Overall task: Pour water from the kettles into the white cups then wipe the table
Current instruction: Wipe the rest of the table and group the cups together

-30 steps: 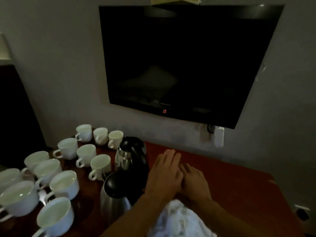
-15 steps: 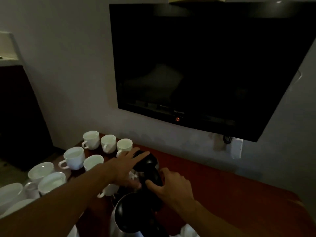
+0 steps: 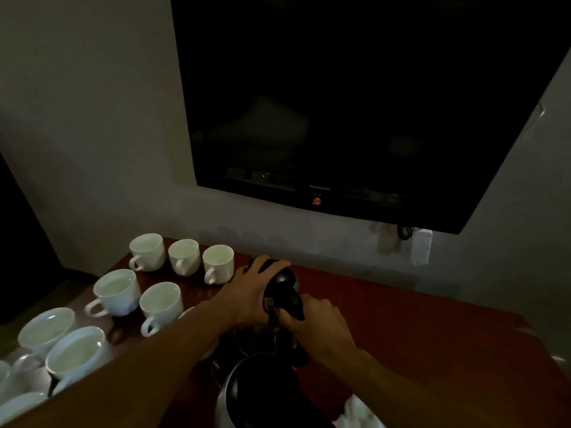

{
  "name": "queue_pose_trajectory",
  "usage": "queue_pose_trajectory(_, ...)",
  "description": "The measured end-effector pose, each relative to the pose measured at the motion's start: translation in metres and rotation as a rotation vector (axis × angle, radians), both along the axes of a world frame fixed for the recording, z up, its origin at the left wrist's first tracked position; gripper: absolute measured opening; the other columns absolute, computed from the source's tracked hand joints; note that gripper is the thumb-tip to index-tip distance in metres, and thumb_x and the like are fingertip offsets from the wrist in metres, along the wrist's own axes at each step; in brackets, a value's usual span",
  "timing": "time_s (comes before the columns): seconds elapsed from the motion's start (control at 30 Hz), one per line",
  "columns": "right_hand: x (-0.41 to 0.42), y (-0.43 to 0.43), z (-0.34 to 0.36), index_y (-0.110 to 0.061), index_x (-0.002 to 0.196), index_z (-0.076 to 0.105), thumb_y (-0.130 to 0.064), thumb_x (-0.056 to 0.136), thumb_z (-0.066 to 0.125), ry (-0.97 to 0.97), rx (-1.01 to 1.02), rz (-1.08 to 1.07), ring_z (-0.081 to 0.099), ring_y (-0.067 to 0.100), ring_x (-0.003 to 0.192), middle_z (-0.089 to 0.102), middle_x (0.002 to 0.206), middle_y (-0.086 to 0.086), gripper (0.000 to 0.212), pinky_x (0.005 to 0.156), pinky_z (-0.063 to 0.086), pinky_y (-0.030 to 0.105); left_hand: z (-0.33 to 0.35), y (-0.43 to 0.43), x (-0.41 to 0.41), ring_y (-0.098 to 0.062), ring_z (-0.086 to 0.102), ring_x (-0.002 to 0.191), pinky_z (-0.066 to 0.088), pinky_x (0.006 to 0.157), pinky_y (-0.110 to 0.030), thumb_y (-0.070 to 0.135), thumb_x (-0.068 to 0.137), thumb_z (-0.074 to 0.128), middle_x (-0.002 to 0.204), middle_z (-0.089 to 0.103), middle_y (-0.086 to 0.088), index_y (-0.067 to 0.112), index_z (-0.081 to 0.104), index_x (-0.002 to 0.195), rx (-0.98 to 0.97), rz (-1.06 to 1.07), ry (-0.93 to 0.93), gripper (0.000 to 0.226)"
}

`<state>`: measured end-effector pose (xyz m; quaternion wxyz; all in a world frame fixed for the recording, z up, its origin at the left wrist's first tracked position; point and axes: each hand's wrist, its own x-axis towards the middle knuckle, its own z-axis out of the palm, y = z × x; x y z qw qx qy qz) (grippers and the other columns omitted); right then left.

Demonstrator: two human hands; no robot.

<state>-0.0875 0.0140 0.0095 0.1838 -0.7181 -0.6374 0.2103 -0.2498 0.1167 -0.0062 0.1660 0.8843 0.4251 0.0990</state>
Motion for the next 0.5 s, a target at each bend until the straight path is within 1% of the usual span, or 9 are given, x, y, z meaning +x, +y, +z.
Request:
queue_pose_trajectory(0.07, 0.006, 0.0, 0.002, -0.02, 0.081, 0.046, -0.05, 0.098, 0.053, 0.023, -0.005, 0.007, 0.04, 0.008, 0.051, 0.047, 0.067, -0.006, 0.035, 0.049, 0.03, 0.022, 0.003, 0.003, 0.007, -0.035, 0.044, 0.127, 0.05, 0.097, -0.053, 0.064, 0.043, 0.065, 0.152, 0.019, 0.009, 0.057, 0.006, 0.144, -0.003, -0.017, 0.005, 0.117)
queue_pose_trajectory(0.13, 0.017, -0.001, 0.004, -0.019, 0.083, 0.05, -0.05, 0.098, 0.053, 0.036, -0.003, 0.006, 0.043, 0.011, 0.052, 0.05, 0.068, -0.004, 0.035, 0.05, 0.032, 0.025, 0.01, 0.004, 0.019, -0.035, 0.043, 0.126, 0.05, 0.096, -0.053, 0.061, 0.045, 0.068, 0.151, 0.019, 0.01, 0.058, 0.007, 0.143, -0.008, -0.039, 0.013, 0.115)
queue_pose_trajectory(0.23, 0.043, -0.002, 0.011, -0.016, 0.092, 0.055, -0.052, 0.098, 0.054, 0.045, -0.001, -0.022, 0.048, 0.014, 0.056, 0.055, 0.073, -0.001, 0.036, 0.052, 0.036, 0.028, 0.024, 0.006, 0.047, -0.035, 0.037, 0.13, 0.048, 0.096, -0.055, 0.049, 0.052, 0.079, 0.151, 0.019, 0.01, 0.057, 0.009, 0.141, -0.004, -0.06, 0.031, 0.114)
queue_pose_trajectory(0.33, 0.081, -0.006, 0.022, -0.016, 0.089, 0.054, -0.05, 0.098, 0.053, 0.053, 0.013, -0.074, 0.046, 0.014, 0.054, 0.054, 0.071, -0.001, 0.035, 0.051, 0.035, 0.028, 0.036, 0.008, 0.092, -0.035, 0.041, 0.127, 0.051, 0.092, -0.055, 0.049, 0.054, 0.077, 0.148, 0.023, 0.008, 0.054, 0.013, 0.143, 0.009, -0.106, 0.028, 0.109)
queue_pose_trajectory(0.4, 0.114, -0.011, 0.028, -0.014, 0.094, 0.057, -0.049, 0.098, 0.054, 0.045, 0.027, -0.125, 0.052, 0.017, 0.059, 0.061, 0.077, 0.002, 0.036, 0.055, 0.041, 0.031, 0.041, 0.01, 0.13, -0.036, 0.045, 0.121, 0.053, 0.087, -0.053, 0.049, 0.054, 0.076, 0.145, 0.025, 0.008, 0.053, 0.016, 0.142, 0.029, -0.143, 0.005, 0.107)
queue_pose_trajectory(0.5, 0.169, -0.024, 0.037, -0.016, 0.098, 0.06, -0.05, 0.097, 0.056, 0.063, 0.047, -0.205, 0.061, 0.024, 0.068, 0.065, 0.083, 0.004, 0.034, 0.062, 0.051, 0.039, 0.048, 0.005, 0.194, -0.035, 0.045, 0.118, 0.055, 0.084, -0.051, 0.045, 0.056, 0.078, 0.144, 0.024, 0.009, 0.052, 0.018, 0.143, 0.056, -0.196, -0.048, 0.106)
